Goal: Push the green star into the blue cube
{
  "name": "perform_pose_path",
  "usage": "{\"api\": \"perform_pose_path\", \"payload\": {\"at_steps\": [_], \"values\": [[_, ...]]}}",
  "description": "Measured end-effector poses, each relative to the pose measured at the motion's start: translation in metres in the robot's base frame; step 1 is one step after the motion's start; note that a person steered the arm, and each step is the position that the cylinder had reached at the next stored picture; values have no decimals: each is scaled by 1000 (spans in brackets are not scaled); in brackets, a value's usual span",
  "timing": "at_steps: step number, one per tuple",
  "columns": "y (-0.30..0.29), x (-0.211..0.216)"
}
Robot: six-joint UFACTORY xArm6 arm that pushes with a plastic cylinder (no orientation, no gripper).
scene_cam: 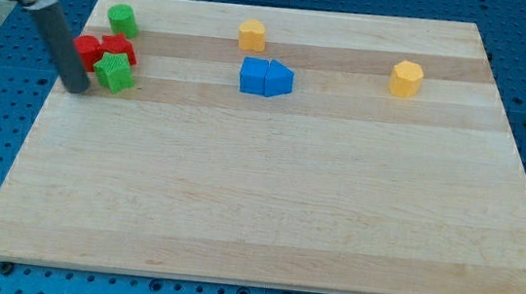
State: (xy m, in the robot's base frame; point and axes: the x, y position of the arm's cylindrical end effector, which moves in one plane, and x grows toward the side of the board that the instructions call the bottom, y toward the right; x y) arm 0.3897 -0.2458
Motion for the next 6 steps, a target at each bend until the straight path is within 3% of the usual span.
{"api": "perform_pose_path", "payload": {"at_steps": [2, 3, 4, 5, 6], "values": [[71, -4], [-24, 4], [-18, -37], [56, -42], [83, -42]]}}
